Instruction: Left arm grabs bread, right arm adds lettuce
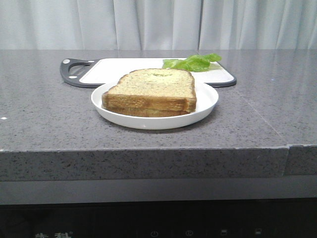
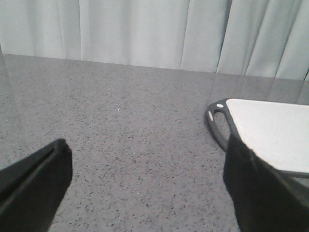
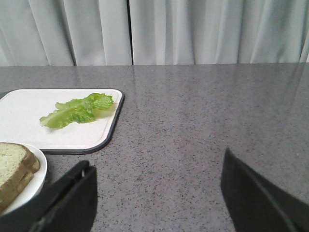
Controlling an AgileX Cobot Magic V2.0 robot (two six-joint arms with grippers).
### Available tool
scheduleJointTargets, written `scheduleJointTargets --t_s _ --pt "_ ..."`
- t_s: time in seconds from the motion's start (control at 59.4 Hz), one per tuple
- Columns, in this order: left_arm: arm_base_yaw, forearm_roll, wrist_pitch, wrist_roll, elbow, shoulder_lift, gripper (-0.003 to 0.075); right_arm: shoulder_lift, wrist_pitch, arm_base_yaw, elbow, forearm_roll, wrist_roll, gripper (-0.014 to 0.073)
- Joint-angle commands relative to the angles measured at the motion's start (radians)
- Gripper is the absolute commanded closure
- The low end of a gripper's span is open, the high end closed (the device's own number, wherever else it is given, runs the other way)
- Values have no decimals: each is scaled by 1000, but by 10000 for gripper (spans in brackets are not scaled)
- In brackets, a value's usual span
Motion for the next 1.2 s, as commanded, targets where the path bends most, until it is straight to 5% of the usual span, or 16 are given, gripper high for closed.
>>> scheduleJointTargets --t_s 0.0,0.253,0.69,1.178 --pt "-2 -70 -23 -9 -83 61 101 15 -69 -5 -38 -11 -8 28" --pt "-158 -79 307 -9 -388 361 101 15 -66 -5 -38 -11 -8 28" --pt "-560 -79 395 -9 -730 884 100 15 -48 -5 -38 -11 -8 28" --pt "-609 -107 435 -9 -864 1178 101 15 -48 -5 -38 -11 -8 28"
